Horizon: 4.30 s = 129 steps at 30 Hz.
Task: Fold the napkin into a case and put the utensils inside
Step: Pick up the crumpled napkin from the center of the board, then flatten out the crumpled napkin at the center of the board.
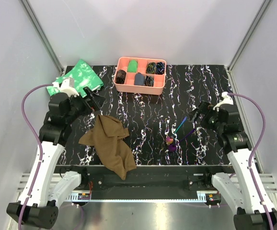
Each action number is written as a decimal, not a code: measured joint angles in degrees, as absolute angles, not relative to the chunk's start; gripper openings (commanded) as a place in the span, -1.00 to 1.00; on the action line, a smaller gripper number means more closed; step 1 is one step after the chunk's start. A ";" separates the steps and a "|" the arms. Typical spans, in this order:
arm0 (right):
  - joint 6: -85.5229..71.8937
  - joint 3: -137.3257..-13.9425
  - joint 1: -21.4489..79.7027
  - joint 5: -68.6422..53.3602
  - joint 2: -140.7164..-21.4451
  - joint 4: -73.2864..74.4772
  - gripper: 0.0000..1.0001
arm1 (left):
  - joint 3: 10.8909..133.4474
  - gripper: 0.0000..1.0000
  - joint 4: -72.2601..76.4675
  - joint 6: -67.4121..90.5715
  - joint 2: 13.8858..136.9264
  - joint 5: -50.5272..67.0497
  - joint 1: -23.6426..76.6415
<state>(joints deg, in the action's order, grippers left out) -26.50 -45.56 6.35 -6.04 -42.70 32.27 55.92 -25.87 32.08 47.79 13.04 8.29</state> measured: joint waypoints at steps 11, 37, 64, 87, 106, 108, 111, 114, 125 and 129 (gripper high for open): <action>-29.56 -46.17 30.17 -16.12 -68.27 21.54 0.99 | 52.93 0.61 -38.11 34.06 59.64 -0.71 8.21; -49.15 -59.55 40.47 -25.21 -113.67 -16.08 0.38 | 52.16 0.08 -30.35 31.77 87.64 -8.32 27.92; -50.57 -58.92 43.97 -27.09 -116.22 -21.50 -0.37 | 52.60 0.47 -29.80 30.22 81.19 -5.04 26.92; -40.01 -58.72 44.18 -19.09 -103.57 -1.80 -1.00 | 58.76 -1.00 -36.82 26.68 68.86 -6.24 25.91; -18.68 -97.76 45.01 -11.05 -65.39 33.36 -1.00 | 89.06 -1.00 -43.33 25.54 31.42 -20.73 21.89; -18.57 -99.77 45.01 -15.81 -64.62 34.41 -1.00 | 90.70 -1.00 -43.53 25.63 30.89 -19.75 21.93; -19.03 -100.05 45.01 -20.21 -63.55 35.29 -1.00 | 92.09 -1.00 -43.64 26.02 29.71 -17.93 21.96; -20.27 -99.31 45.01 -22.02 -62.46 35.38 -1.00 | 92.36 -1.00 -43.55 27.00 28.38 -16.25 21.96; -22.57 -99.39 37.60 -10.22 -74.24 37.87 -1.00 | 83.33 -1.00 -47.09 33.30 37.98 -27.66 21.93; -22.22 -100.29 30.98 -10.13 -90.21 35.92 -1.00 | 76.18 -1.00 -45.10 36.14 51.42 -34.22 19.79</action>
<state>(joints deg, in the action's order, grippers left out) -22.22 -100.29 30.98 -10.13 -90.21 35.92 76.18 -45.10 36.14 51.42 -34.22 19.79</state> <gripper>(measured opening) 0.018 0.009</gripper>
